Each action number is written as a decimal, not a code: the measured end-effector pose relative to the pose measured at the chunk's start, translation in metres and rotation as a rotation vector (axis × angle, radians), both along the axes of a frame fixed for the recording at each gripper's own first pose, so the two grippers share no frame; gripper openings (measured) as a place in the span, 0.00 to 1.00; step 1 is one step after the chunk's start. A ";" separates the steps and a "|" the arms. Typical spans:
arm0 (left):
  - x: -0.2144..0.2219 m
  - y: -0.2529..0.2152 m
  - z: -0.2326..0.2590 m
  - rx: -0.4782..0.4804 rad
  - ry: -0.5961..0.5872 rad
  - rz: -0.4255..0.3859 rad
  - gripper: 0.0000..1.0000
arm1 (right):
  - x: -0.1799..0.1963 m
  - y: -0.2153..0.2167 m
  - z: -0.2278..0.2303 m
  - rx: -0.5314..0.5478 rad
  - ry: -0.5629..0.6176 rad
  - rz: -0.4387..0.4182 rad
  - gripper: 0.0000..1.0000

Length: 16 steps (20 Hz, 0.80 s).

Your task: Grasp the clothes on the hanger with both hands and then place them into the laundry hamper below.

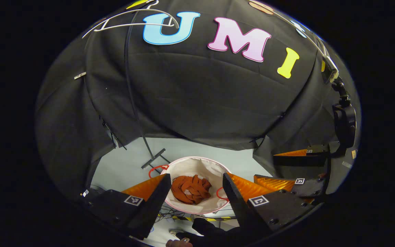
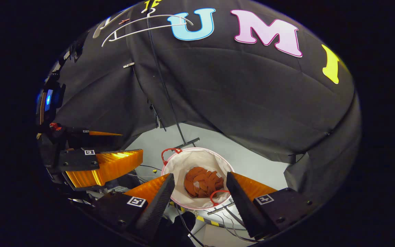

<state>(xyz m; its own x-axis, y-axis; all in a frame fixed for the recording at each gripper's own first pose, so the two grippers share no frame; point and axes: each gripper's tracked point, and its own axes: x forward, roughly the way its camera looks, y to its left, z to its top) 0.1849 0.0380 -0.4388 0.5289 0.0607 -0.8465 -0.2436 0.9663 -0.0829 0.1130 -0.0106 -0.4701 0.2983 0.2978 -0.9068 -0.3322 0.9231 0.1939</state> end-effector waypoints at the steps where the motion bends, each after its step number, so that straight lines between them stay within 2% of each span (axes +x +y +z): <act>1: -0.004 0.000 0.005 -0.003 -0.010 -0.007 0.96 | -0.004 0.003 0.006 -0.003 -0.006 -0.004 0.99; 2: -0.009 0.000 0.009 -0.003 -0.018 -0.020 0.92 | -0.010 0.005 0.012 -0.005 -0.013 -0.010 0.99; 3: -0.014 0.001 0.015 0.000 -0.027 -0.033 0.96 | -0.015 0.007 0.018 -0.011 -0.024 -0.017 0.99; 8: -0.049 0.007 0.048 0.003 -0.096 -0.083 0.96 | -0.049 0.026 0.053 -0.028 -0.070 -0.065 0.99; 9: -0.058 0.008 0.056 0.003 -0.109 -0.090 0.93 | -0.057 0.031 0.061 -0.025 -0.087 -0.076 0.99; 11: -0.074 0.010 0.067 0.002 -0.135 -0.110 0.96 | -0.072 0.037 0.076 -0.034 -0.122 -0.092 0.99; 16: -0.120 0.013 0.098 0.003 -0.198 -0.153 0.96 | -0.115 0.052 0.111 -0.039 -0.174 -0.178 0.99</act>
